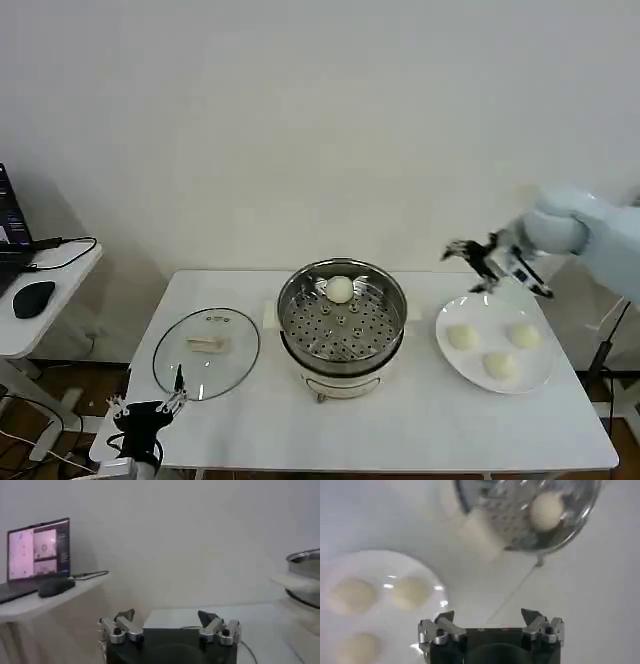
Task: Take steamed baozi put them in steamer then cover it.
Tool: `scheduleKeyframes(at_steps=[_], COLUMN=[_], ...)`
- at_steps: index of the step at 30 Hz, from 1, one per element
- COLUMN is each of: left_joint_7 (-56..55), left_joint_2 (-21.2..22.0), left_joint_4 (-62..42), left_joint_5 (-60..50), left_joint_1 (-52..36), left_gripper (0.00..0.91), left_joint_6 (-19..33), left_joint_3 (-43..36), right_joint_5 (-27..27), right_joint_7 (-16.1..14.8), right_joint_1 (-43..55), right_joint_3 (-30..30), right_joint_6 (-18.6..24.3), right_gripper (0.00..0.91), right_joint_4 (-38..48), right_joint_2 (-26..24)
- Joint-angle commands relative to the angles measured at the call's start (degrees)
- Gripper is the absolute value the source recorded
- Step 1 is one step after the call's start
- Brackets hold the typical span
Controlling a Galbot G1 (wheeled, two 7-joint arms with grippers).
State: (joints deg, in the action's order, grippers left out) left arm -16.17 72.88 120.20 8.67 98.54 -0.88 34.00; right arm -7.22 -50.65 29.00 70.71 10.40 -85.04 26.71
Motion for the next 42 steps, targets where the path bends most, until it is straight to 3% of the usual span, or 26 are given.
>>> scheduleKeyframes(at_steps=[1,5,10,21,27,42], left_joint_7=[0.09,0.17,0.26,0.22,0.26,0.31], left_joint_2=[-1.24,-0.48,0.31,1.55,1.40,1.33], left_joint_4=[-0.15,-0.52,-0.63,-0.64,-0.55,-0.76], left_joint_5=[-0.66,-1.61,-2.63,-3.17,-3.03,-2.55], left_joint_1=[-0.20,0.72,2.14,2.75,2.82,2.93], left_gripper=[0.907,0.907,0.907,0.907,0.907,0.907], left_joint_6=[0.06,1.09,1.93,1.94,2.02,2.27], left_joint_3=[-0.91,-0.86,-0.38,-0.01,0.23,0.63], right_joint_5=[-0.57,-2.34,0.31,-0.09,1.45,-0.99], right_joint_7=[-2.15,-3.82,-5.48,-4.93,-4.40,-3.65], right_joint_1=[-21.07,-28.57,-30.89,-28.73,-28.70,-28.35], right_joint_3=[-17.31,-22.36,-25.00,-21.95,-20.82,-21.54], right_joint_6=[-5.83,-5.52,-6.15,-10.76,-12.31,-12.63], right_gripper=[0.907,0.907,0.907,0.907,0.907,0.907], right_joint_4=[-1.25,2.69,9.02,19.86,23.13,30.06], right_joint_2=[-11.38,-8.02,-1.81,9.63,13.17,18.23])
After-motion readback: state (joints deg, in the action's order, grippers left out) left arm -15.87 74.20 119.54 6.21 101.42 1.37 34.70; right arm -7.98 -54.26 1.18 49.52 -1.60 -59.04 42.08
